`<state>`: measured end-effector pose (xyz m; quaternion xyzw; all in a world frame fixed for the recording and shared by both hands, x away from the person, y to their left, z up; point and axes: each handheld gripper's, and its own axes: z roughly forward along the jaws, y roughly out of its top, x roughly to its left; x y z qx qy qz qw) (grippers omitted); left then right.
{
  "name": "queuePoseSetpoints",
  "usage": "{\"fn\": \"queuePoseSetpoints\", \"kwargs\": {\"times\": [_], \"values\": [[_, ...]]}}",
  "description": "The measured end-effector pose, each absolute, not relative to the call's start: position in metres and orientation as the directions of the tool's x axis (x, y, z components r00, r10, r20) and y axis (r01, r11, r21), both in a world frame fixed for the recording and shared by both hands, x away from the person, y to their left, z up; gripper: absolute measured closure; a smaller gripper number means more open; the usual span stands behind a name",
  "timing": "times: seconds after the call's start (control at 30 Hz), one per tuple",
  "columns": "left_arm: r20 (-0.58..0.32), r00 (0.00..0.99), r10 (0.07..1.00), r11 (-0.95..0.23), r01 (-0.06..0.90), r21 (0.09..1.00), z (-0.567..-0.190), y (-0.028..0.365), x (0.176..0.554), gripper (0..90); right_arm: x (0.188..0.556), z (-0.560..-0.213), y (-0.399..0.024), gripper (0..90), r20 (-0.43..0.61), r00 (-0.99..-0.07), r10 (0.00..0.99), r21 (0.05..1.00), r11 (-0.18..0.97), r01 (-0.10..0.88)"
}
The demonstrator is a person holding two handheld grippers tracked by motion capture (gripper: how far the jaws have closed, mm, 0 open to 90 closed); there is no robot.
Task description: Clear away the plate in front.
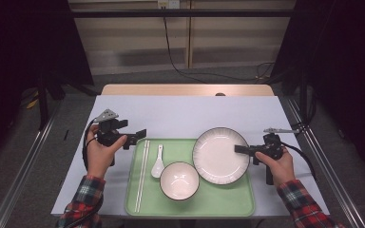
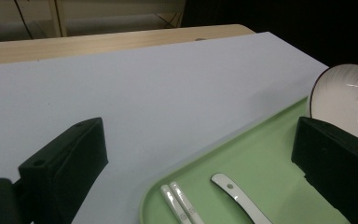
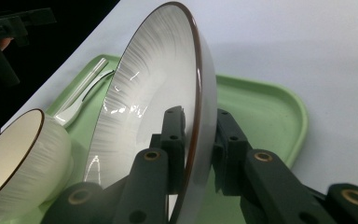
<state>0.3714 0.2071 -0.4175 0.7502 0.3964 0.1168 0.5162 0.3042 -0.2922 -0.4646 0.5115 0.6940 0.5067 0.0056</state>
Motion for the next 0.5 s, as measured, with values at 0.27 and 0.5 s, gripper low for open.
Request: {"fn": "queuePoseSetpoints", "kwargs": {"times": [0.27, 0.5], "values": [[-0.232, 0.659, 0.715, -0.153, 0.472, 0.868, -0.4163, 0.2083, 0.3714, 3.0, 0.3037, -0.4661, -0.2926, 74.5, 0.481, -0.477, 0.736, 0.709, -0.006, 0.705], [-0.238, 0.659, 0.714, -0.150, 0.475, 0.867, -0.4178, 0.2072, 0.3718, 3.0, 0.3021, -0.4668, -0.2922, 72.6, 0.465, -0.482, 0.742, 0.714, 0.007, 0.700]]}}
